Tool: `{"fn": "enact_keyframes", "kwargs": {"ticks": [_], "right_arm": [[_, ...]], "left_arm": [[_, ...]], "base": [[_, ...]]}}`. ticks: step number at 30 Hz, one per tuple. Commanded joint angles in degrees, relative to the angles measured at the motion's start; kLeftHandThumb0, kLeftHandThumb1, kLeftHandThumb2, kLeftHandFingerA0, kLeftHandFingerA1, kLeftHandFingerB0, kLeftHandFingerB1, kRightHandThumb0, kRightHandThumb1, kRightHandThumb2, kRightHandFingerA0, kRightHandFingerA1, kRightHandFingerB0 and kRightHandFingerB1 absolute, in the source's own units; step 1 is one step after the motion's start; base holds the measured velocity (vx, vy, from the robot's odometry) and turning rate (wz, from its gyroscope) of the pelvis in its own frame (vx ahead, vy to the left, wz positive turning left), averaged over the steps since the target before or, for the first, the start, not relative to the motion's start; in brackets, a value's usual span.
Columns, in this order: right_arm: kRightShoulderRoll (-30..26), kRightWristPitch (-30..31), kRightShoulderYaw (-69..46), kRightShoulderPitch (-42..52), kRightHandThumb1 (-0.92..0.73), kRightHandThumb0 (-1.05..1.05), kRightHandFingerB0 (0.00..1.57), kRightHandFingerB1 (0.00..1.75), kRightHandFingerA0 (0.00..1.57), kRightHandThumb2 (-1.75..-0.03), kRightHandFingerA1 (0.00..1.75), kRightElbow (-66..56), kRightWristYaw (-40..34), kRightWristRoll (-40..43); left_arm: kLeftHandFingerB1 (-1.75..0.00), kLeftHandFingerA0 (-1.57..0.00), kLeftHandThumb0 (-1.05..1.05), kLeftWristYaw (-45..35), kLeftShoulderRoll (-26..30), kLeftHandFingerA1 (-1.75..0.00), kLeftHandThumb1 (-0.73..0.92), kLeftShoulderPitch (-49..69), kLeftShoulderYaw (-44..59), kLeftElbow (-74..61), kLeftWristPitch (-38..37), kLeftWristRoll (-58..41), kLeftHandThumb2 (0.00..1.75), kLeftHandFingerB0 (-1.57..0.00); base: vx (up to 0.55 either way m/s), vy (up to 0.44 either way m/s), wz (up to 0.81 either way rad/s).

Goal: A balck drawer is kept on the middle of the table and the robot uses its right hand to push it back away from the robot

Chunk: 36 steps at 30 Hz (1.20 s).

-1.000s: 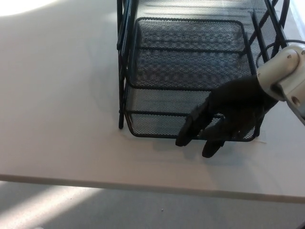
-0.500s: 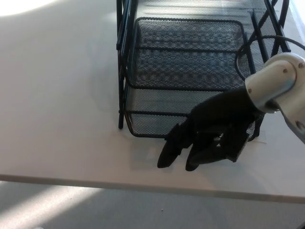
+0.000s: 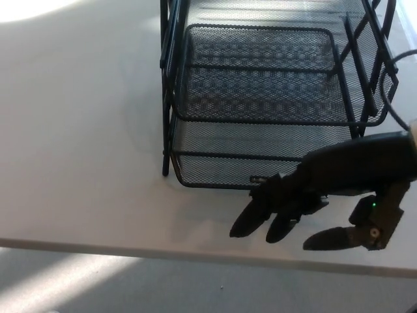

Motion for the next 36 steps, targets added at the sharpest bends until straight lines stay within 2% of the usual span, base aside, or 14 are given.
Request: {"fn": "enact_keyframes", "kwargs": {"ticks": [1,4,5,6,11,13,14,15,22,25,30,32,34,36], "right_arm": [[-4.84,4.18,-42.14,28.68,-0.87,-0.77,0.2,0.29,0.25,-0.66,0.32,-16.04,7.58,23.34],[-0.43,-5.53,-45.97,40.69,-0.89,-0.75,0.2,0.29,0.27,-0.67,0.34,-9.48,8.49,20.81],[0.12,-6.94,-46.22,42.41,-0.89,-0.75,0.2,0.29,0.27,-0.67,0.34,-8.66,8.46,20.33],[0.56,-7.97,-46.08,43.9,-0.74,-0.79,0.13,0.4,0.19,-0.99,0.44,-8.14,8.21,19.58],[2.48,-17.19,-43.84,51.73,-0.76,-0.8,0.13,0.41,0.21,-1.02,0.45,-2.64,6.38,15.11],[2.59,-19.74,-42.32,54.31,-0.76,-0.81,0.15,0.41,0.22,-1.02,0.45,-0.48,4.81,12.6],[2.56,-20.19,-42.01,54.82,-0.76,-0.81,0.15,0.41,0.22,-1.02,0.45,-0.14,4.44,12.12],[2.64,-20.83,-41.11,55.92,-0.91,-0.77,0.19,0.3,0.29,-0.7,0.35,1.14,3.39,11.03],[2.94,-19.78,-38.8,57.76,-0.89,-0.73,0.26,0.32,0.33,-0.67,0.35,7.08,-1.72,8.85],[2.55,-21.38,-36.87,56.06,-0.9,-0.7,0.25,0.33,0.3,-0.67,0.36,14.21,-2.83,7.61],[1.43,-22.03,-33.85,54.6,-0.91,-0.64,0.22,0.33,0.25,-0.67,0.36,18.68,-5.93,5.03],[0.79,-22.99,-29.3,53.34,-0.86,-0.7,0.3,0.32,0.34,-0.66,0.33,21.27,-12.95,-2.88],[0.36,-22.49,-26.66,52.81,-0.86,-0.7,0.3,0.32,0.34,-0.66,0.33,22.01,-17.11,-7.38],[-0.06,-23.17,-19.99,49.73,-0.87,-0.73,0.28,0.31,0.29,-0.67,0.32,27.29,-25.25,-17.0]], "left_arm": [[-0.31,-0.42,-0.56,0.03,0.84,-0.35,0.75,-0.31,-0.25,0.9,0.02,1.03,0.62,-0.31],[-0.32,-0.42,-0.59,0.07,1.29,-0.37,0.73,0.16,-0.25,0.47,-0.6,1.05,0.63,-0.29],[-0.32,-0.42,-0.59,0.11,1.32,-0.37,0.73,0.2,-0.28,0.4,-0.71,1.08,0.63,-0.29],[-0.32,-0.44,-0.58,0.21,1.22,-0.37,0.74,0.18,-0.17,0.53,-0.51,0.99,0.63,-0.31],[-0.32,-0.47,-0.58,0.12,1.0,-0.38,0.74,0.13,0.1,0.69,-0.15,0.67,0.63,-0.31],[-0.32,-0.44,-0.58,-0.12,1.07,-0.37,0.75,0.33,0.3,0.46,-0.41,0.4,0.63,-0.31],[-0.32,-0.44,-0.58,-0.14,1.11,-0.37,0.75,0.38,0.31,0.38,-0.5,0.38,0.63,-0.31],[-0.31,-0.44,-0.58,0.08,1.13,-0.37,0.75,0.35,0.2,0.42,-0.47,0.55,0.63,-0.31],[-0.31,-0.43,-0.58,-0.13,1.31,-0.36,0.75,0.29,0.19,0.33,-0.19,0.58,0.63,-0.31],[-0.32,-0.43,-0.58,0.08,1.29,-0.37,0.72,0.36,0.3,0.43,-0.51,0.52,0.63,-0.3],[-0.32,-0.45,-0.58,-0.18,1.12,-0.37,0.75,0.3,0.5,0.82,-0.68,0.29,0.63,-0.31],[-0.31,-0.45,-0.58,-0.1,1.22,-0.37,0.75,0.41,0.46,0.31,-0.26,0.37,0.63,-0.31],[-0.31,-0.45,-0.58,-0.15,1.34,-0.37,0.75,0.53,0.49,0.06,-0.38,0.34,0.63,-0.31],[-0.31,-0.45,-0.58,0.11,1.12,-0.37,0.75,0.38,0.35,0.56,-0.26,0.53,0.63,-0.31]], "base": [[0.0,0.0,0.0],[0.0,0.0,0.0],[0.0,0.0,0.0],[0.0,0.0,0.0],[0.0,0.0,0.0],[0.0,0.0,0.0],[0.0,0.0,0.0],[0.0,0.0,0.0],[0.0,0.0,0.0],[0.0,0.0,0.0],[0.0,0.0,0.0],[0.0,0.0,0.0],[0.0,0.0,0.0],[0.0,0.0,0.0]]}}
